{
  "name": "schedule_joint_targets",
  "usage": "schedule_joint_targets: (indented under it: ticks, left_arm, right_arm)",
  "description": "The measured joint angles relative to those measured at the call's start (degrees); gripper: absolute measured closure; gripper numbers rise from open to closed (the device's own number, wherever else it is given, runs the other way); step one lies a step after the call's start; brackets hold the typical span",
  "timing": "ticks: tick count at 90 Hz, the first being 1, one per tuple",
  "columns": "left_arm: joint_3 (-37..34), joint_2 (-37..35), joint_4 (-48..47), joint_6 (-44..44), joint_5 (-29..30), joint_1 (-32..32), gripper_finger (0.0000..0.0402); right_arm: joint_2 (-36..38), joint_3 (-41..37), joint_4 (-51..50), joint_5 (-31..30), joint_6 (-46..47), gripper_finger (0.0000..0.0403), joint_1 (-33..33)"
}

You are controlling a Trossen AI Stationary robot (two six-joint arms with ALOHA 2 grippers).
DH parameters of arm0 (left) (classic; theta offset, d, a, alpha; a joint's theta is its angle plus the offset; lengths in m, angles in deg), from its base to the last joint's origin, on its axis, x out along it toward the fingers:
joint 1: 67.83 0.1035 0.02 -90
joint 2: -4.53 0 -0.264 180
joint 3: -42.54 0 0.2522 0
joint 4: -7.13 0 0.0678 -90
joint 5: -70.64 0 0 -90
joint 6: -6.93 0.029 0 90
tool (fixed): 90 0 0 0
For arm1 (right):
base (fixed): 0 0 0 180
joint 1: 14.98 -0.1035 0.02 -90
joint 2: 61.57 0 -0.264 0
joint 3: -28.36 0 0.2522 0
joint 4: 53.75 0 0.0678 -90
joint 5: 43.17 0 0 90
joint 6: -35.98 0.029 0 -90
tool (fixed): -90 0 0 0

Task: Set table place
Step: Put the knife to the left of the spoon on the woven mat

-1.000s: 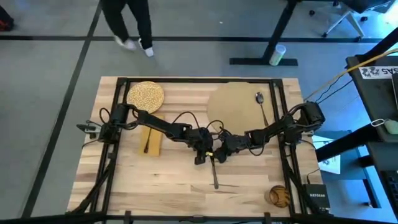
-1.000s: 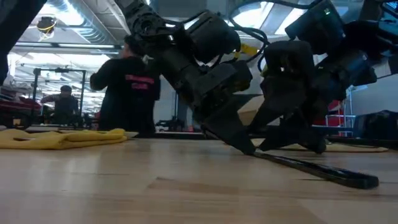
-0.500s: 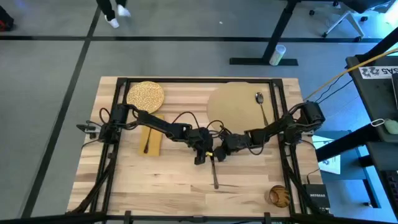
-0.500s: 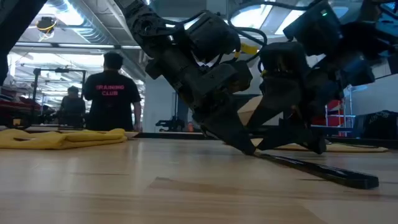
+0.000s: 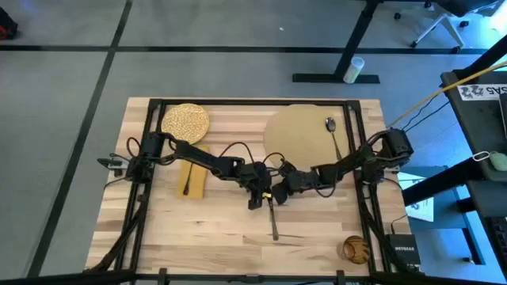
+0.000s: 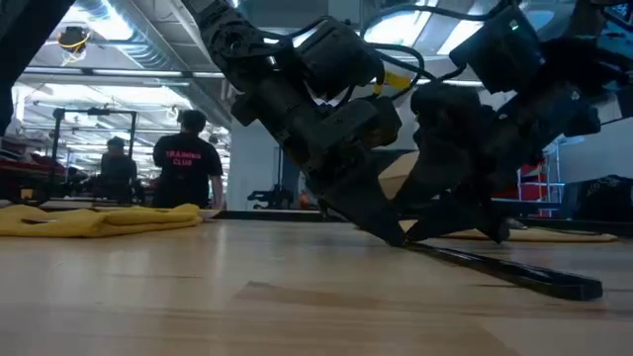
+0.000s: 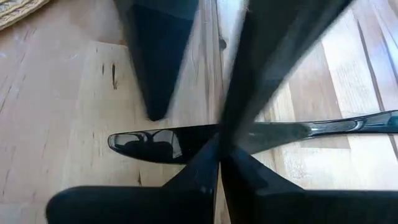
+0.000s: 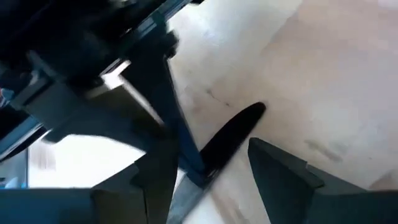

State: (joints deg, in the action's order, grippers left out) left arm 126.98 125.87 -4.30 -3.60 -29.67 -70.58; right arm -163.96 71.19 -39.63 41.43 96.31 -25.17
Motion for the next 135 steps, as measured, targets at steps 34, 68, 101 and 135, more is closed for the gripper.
schedule_joint_targets:
  ticks: [34, 68, 101, 135]
  left_arm:
    - [-0.07, 0.00, -0.62, -0.22, -0.04, 0.00, 0.0402]
    - [-0.07, 0.00, -0.52, 0.00, -0.04, 0.00, 0.0402]
    - [0.02, 0.00, -0.28, 0.71, 0.02, 0.07, 0.0402]
    - [-0.02, 0.02, 0.10, 3.61, 0.26, 0.90, 0.0402]
  right_arm:
    - [0.00, 4.68, -9.60, 3.01, -1.03, 0.0215, 0.70]
    - [0.02, 4.82, -9.84, 5.78, 0.28, 0.0232, 0.70]
    - [-0.35, 4.75, -9.40, 5.81, -1.07, 0.0283, 0.96]
    - [-0.63, 4.62, -8.23, 6.40, -2.50, 0.0283, 0.96]
